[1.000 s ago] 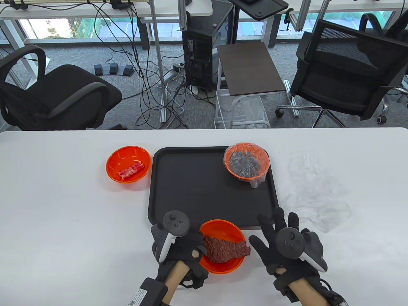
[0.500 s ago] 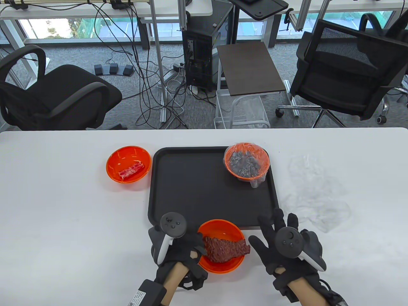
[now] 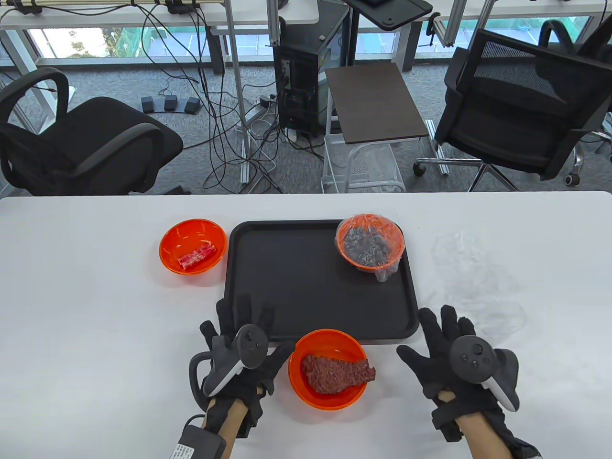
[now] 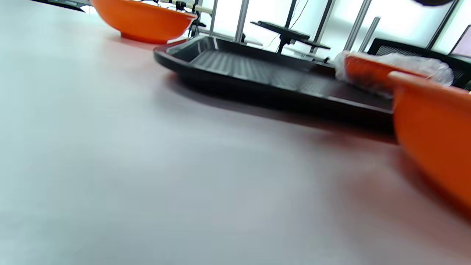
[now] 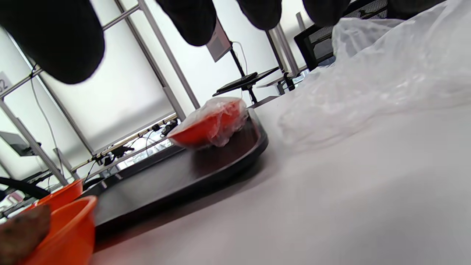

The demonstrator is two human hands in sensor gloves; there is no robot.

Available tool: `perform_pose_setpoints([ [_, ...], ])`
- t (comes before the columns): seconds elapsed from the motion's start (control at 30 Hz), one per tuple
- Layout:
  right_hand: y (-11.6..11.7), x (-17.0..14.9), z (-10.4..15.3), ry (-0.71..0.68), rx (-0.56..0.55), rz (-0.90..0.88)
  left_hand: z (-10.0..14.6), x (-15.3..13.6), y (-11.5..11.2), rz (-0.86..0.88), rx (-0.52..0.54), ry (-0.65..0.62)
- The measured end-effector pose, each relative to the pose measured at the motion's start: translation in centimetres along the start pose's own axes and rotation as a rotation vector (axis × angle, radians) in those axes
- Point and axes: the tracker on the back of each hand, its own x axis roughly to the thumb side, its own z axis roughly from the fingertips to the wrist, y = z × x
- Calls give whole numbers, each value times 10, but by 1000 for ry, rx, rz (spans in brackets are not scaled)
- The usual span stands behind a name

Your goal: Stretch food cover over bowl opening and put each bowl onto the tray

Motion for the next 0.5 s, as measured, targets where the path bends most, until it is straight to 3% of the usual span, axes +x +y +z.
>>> perform_pose_setpoints([
  [0.13, -24, -25, -7, 111, -148, -43, -4, -3, -6, 11, -48, 51],
  [0.23, -29, -35, -17, 163, -186, -42, -5, -1, -8, 25, -78, 51],
  [0.37, -23, -38, -36, 221, -125, 115, -5, 0, -8, 11, -80, 52],
  [0.5, -5, -47, -58, 307, -22, 153, -3, -1, -8, 8, -90, 70],
])
